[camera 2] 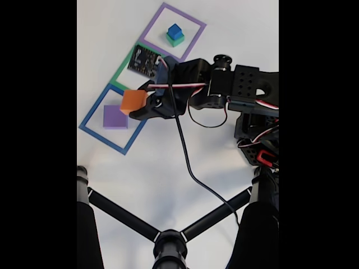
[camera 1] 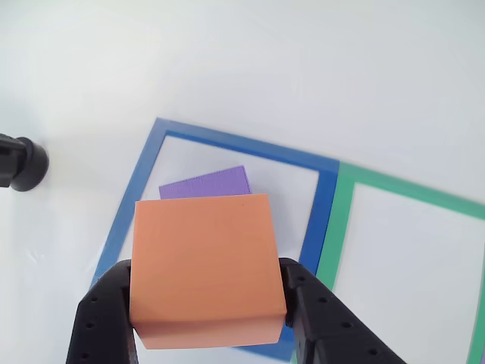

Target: Tower of hanoi

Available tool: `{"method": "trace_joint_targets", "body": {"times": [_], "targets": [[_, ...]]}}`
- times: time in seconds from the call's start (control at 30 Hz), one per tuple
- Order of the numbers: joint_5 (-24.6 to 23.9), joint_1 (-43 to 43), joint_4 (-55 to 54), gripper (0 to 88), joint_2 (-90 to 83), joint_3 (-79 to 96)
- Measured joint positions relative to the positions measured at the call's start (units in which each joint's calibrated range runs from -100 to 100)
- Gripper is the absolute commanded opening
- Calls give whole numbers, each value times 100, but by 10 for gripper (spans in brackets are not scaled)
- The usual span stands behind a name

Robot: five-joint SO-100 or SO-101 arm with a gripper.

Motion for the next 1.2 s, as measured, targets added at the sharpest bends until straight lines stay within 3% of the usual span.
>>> {"method": "trace_joint_targets", "body": {"times": [0.07,0.17,0.5,0.87,1.2], "targets": [[372,-39,-602,102,269,206],[548,-97,-1480,102,722,508],[568,-165,-3562,103,2175,886],[568,-243,-4978,104,3359,1049],[646,-243,-5588,106,4265,662]]}}
